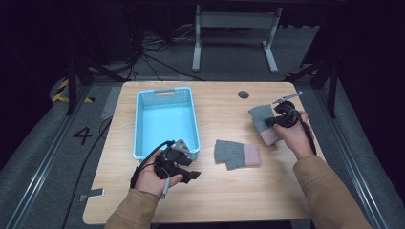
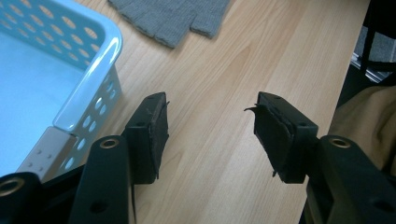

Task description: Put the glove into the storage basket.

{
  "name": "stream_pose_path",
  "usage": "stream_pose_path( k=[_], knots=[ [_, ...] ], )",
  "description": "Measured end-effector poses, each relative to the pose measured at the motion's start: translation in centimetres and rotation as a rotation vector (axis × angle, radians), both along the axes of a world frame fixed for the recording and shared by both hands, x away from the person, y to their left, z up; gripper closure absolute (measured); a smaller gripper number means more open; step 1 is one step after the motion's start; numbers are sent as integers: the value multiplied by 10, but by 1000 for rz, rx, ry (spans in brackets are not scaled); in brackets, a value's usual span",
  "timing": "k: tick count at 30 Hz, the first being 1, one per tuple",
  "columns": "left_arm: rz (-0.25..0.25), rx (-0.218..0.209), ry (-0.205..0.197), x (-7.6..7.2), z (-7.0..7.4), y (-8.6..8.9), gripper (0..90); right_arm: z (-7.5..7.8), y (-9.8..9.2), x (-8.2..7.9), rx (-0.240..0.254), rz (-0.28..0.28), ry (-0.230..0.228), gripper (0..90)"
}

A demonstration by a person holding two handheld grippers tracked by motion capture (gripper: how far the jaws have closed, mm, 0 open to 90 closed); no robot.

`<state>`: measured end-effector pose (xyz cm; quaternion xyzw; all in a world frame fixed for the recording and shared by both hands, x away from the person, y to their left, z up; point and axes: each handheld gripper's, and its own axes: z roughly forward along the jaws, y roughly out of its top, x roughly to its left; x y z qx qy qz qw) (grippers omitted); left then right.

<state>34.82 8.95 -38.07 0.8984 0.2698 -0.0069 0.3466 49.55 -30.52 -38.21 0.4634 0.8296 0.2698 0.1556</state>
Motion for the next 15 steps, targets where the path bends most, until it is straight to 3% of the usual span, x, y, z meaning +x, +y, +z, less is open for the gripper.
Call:
stream_pose_path(
  k=[5, 15],
  knots=[
    [-20, -14, -1, -1, 2, -1, 474, 15, 12, -17, 8, 100, -26, 852],
    [-39, -11, 0, -3, 3, -3, 514, 25, 39, -45, -16, 253, -33, 849]
  ],
)
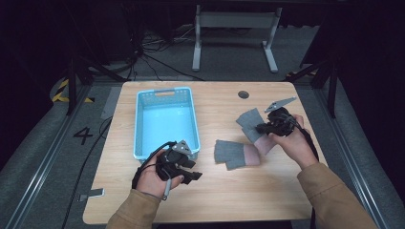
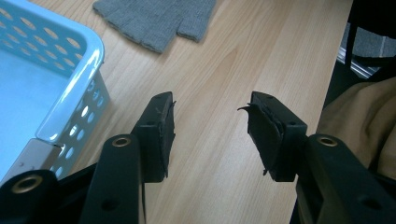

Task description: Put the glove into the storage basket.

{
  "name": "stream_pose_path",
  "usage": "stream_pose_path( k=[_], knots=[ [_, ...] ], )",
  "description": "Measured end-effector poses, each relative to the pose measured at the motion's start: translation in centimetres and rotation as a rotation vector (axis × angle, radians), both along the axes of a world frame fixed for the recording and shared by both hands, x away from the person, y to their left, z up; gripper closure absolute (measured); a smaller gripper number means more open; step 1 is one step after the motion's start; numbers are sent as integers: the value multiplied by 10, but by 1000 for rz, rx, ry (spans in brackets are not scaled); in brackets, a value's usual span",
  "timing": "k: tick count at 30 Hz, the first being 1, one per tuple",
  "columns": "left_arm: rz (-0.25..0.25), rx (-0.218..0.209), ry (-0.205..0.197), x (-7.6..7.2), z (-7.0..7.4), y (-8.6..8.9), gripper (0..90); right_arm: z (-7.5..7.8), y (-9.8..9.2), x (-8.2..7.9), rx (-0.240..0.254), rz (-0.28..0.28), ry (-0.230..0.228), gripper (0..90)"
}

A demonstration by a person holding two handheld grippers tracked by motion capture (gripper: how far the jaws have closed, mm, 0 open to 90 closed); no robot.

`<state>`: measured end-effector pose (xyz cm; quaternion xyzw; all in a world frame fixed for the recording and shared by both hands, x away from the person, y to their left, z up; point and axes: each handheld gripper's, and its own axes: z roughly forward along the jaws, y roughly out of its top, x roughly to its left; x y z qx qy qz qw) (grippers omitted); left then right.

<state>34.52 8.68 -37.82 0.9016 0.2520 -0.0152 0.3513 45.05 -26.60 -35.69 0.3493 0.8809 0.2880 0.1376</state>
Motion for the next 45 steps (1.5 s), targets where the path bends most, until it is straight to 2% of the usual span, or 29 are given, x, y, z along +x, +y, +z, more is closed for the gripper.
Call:
stream_pose_path(
  k=[8, 12, 19, 23, 27, 33, 35, 40, 45],
  knots=[
    [-15, -7, -4, -1, 0, -2, 545, -11, 26, -18, -29, 112, 24, 849],
    [-26, -19, -18, -2, -1, -4, 552, -18, 36, -23, -47, 146, 46, 849],
    [-36, -39, -17, 1, -7, -9, 527, -32, 48, -27, -80, 191, 80, 849],
    [-49, -54, -9, 2, -8, -12, 542, -43, 52, -27, -98, 200, 103, 849],
    [-57, -44, -4, 2, -9, -14, 547, -49, 54, -27, -107, 214, 115, 847],
    [-52, -28, 0, 3, -11, -16, 526, -60, 54, -26, -98, 202, 148, 830],
    [-44, -34, -2, 3, -12, -16, 520, -63, 52, -27, -88, 196, 153, 829],
    [-26, -46, -7, 3, -13, -16, 513, -64, 51, -29, -84, 195, 151, 828],
    [-19, -40, -14, 3, -14, -19, 511, -65, 51, -35, -71, 188, 160, 827]
  ],
)
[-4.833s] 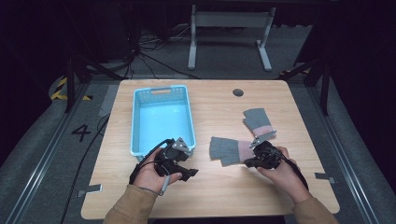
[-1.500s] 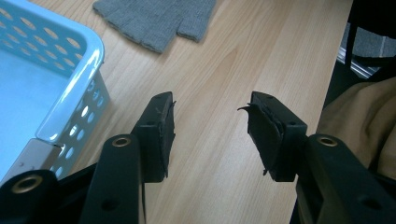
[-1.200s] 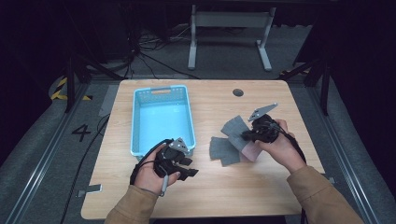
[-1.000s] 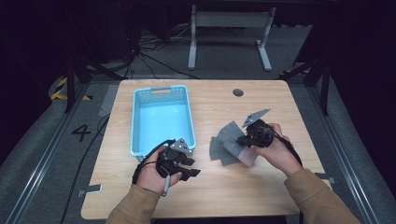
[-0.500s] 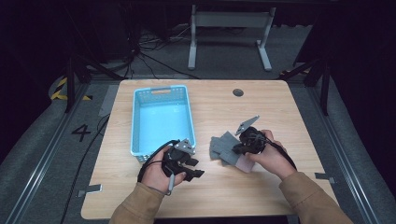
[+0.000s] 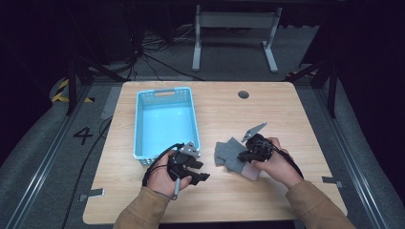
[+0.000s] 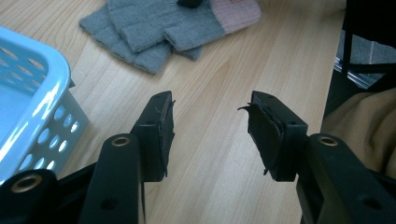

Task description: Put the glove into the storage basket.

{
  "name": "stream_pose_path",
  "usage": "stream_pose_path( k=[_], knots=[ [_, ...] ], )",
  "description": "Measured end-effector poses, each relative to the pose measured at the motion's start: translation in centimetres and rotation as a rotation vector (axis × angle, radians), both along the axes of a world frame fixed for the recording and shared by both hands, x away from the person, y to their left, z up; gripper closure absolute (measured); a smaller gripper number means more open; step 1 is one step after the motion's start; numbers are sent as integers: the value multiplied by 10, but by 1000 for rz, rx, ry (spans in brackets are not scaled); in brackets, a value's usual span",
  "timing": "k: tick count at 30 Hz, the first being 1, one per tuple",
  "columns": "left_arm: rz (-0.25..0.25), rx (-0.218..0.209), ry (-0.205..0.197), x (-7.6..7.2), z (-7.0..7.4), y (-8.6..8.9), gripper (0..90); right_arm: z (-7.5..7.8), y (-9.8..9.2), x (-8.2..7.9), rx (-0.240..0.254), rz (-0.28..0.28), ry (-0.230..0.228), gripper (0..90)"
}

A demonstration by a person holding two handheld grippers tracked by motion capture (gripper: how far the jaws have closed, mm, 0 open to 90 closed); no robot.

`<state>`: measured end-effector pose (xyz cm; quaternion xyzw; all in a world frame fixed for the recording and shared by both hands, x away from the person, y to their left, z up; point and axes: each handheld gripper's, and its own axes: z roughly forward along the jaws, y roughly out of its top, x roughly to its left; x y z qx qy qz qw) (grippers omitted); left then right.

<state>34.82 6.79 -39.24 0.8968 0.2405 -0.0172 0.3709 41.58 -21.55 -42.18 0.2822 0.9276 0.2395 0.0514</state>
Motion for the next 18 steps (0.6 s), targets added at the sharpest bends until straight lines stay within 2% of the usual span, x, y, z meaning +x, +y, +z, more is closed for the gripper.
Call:
stream_pose_path(
  k=[4, 9, 15, 18],
  knots=[
    [9, 12, -11, 1, -1, -4, 512, -1, -2, -4, 21, 0, -4, 813],
    [22, 14, -24, 2, -6, -11, 525, 8, -8, -13, 76, -17, -56, 781],
    [52, 12, -41, 5, -11, -22, 609, 20, -33, -29, 132, -92, -83, 759],
    [58, 2, -43, 7, -12, -27, 630, 23, -43, -35, 120, -114, -86, 754]
  ],
)
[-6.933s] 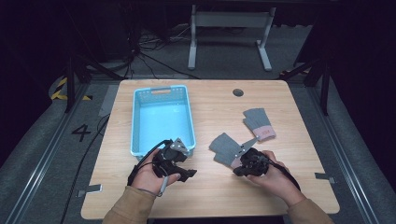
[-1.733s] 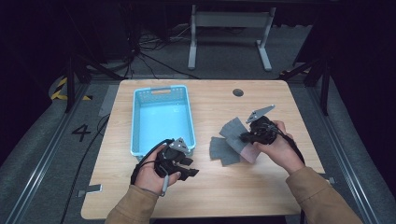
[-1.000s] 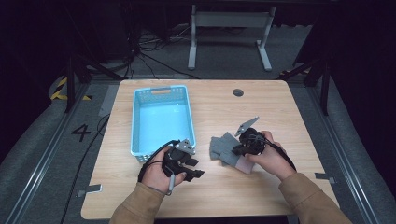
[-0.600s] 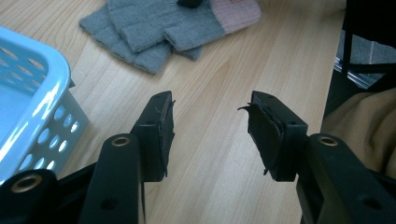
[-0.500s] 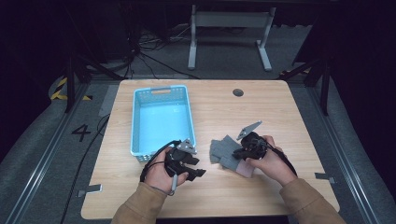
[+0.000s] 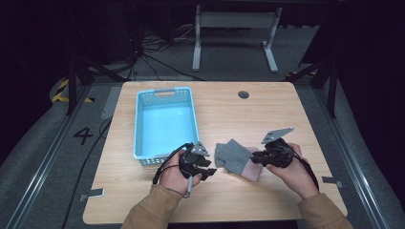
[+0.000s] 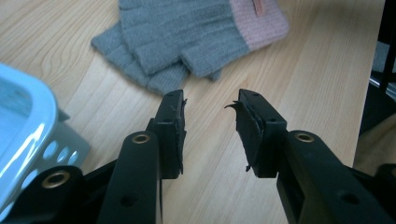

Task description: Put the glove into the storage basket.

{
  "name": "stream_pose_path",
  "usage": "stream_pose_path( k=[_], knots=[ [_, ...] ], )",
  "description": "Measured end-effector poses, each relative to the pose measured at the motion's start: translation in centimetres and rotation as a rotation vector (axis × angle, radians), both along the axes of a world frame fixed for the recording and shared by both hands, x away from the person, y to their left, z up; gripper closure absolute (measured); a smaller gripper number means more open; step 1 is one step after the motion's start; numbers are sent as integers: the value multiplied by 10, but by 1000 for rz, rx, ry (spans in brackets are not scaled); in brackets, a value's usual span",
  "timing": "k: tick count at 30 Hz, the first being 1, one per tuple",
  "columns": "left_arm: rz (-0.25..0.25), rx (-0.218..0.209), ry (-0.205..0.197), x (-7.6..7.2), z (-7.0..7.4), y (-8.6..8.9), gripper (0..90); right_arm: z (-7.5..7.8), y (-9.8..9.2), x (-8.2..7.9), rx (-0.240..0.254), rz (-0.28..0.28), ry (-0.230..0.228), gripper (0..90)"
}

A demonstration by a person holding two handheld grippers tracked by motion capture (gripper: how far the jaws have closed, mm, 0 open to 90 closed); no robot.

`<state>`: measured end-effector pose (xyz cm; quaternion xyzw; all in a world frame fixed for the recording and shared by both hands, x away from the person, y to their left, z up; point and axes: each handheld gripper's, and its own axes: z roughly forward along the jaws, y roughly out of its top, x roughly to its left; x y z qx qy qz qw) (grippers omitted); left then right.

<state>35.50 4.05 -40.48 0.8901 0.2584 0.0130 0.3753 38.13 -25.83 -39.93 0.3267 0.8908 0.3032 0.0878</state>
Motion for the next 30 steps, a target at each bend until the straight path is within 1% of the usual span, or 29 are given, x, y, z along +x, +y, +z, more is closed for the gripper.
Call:
stream_pose_path(
  k=[2, 4, 7, 10, 13, 15, 16, 17, 19, 21, 23, 28, 30],
  knots=[
    [5, -3, -1, 1, -1, -3, 631, 2, -8, -3, -2, -15, 0, 751],
    [14, -5, 13, 4, -2, -6, 628, 4, -16, -6, -6, -35, 3, 743],
    [39, 5, 25, 9, -4, -10, 598, 4, -28, -9, -14, -64, 8, 726],
    [48, 11, 33, 13, -6, -16, 573, 3, -36, -14, -29, -82, 13, 713],
    [53, 12, 40, 17, -8, -22, 568, 0, -40, -16, -47, -85, 21, 687],
    [60, 7, 38, 18, -9, -26, 563, -4, -43, -17, -71, -85, 27, 677],
    [60, 8, 35, 19, -10, -30, 563, -6, -43, -17, -72, -86, 32, 674],
    [68, 5, 31, 19, -11, -32, 558, -9, -44, -17, -73, -82, 46, 669],
    [76, 8, 30, 21, -13, -35, 554, -12, -44, -16, -77, -80, 55, 662],
    [86, 24, 27, 22, -16, -38, 550, -16, -43, -14, -86, -67, 61, 654],
    [68, 50, 36, 22, -19, -41, 562, -19, -43, -14, -87, -63, 67, 645],
    [35, 75, 63, 18, -24, -50, 600, -23, -41, -12, -94, -50, 74, 632],
    [32, 91, 65, 19, -28, -52, 603, -23, -41, -12, -92, -44, 76, 631]
  ],
)
